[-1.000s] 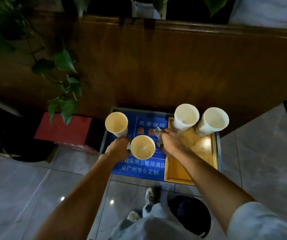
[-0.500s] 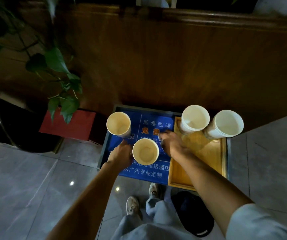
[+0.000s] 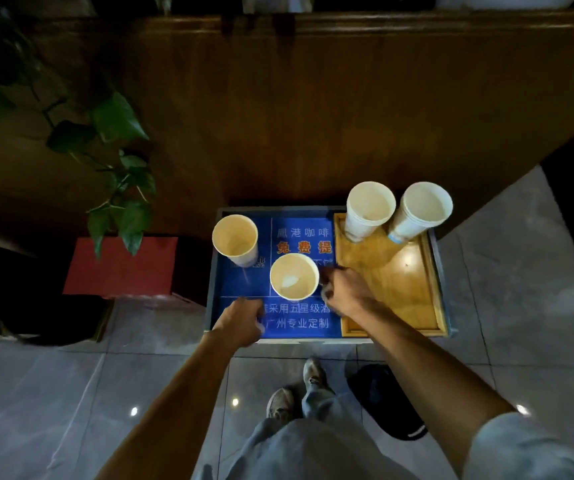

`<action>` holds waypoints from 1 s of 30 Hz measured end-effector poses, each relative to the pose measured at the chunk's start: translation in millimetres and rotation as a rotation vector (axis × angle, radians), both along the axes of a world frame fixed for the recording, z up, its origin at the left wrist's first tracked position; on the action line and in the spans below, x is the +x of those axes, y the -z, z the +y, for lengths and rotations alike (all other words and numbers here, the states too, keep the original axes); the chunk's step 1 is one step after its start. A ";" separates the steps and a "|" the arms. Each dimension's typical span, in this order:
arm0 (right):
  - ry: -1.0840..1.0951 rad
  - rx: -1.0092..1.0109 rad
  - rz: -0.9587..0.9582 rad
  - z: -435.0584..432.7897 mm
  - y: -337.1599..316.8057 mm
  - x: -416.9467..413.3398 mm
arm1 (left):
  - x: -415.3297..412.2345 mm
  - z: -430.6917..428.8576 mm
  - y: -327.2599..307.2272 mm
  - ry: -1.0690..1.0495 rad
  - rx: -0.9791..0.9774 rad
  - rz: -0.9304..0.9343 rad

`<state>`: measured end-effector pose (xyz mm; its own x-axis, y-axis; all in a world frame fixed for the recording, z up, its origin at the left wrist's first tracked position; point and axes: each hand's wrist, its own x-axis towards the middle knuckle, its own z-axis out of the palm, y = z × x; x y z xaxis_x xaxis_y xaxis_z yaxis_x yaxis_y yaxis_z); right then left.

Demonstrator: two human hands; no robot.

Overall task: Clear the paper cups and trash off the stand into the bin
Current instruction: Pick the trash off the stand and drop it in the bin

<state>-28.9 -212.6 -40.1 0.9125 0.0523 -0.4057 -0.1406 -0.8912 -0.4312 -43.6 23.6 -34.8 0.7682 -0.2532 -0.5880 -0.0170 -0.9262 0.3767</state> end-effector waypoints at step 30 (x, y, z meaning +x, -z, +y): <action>0.612 -0.054 0.219 -138.4 -6.3 -280.9 | -121.1 -234.4 -33.3 0.689 -0.097 0.094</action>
